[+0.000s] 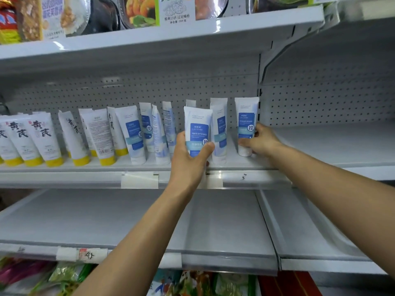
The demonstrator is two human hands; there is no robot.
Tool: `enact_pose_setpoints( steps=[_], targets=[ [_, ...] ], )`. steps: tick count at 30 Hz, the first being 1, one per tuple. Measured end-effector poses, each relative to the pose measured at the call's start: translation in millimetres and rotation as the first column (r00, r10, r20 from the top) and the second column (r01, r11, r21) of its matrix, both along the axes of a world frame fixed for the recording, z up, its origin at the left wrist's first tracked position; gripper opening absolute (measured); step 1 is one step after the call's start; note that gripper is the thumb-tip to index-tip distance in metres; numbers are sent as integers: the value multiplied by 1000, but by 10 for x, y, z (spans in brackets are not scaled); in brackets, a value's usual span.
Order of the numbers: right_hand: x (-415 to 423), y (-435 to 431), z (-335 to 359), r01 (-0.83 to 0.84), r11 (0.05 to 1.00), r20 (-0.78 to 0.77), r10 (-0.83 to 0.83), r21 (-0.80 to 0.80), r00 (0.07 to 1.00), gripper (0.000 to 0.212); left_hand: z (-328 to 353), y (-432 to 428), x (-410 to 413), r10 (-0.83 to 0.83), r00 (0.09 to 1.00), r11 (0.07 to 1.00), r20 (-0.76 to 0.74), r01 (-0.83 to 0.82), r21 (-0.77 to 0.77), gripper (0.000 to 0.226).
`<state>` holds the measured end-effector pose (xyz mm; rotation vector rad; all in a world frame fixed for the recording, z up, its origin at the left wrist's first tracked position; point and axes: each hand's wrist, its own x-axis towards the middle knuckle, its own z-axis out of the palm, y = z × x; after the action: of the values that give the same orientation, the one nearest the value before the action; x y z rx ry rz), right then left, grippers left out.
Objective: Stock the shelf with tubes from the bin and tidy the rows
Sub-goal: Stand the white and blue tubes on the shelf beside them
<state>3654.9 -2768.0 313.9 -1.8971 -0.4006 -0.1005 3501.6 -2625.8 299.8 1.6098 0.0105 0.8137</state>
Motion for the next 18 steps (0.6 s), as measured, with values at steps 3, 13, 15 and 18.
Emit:
enact_pose_setpoints(
  steps=[3, 13, 15, 18],
  targets=[
    [134, 33, 3, 8, 1000, -21, -8, 10, 1000, 42, 9, 5, 37, 13, 1000, 1000, -8, -13, -1, 31],
    [288, 83, -12, 26, 999, -30, -25, 22, 999, 45, 6, 12, 40, 16, 1000, 1000, 8, -16, 3, 29],
    [274, 90, -18, 38, 999, -39, -38, -14, 998, 40, 14, 1, 37, 20, 1000, 1000, 7, -20, 8, 29],
    [231, 79, -30, 57, 991, -62, -64, -118, 996, 35, 13, -37, 25, 22, 1000, 1000, -12, -22, 20, 24]
  ],
)
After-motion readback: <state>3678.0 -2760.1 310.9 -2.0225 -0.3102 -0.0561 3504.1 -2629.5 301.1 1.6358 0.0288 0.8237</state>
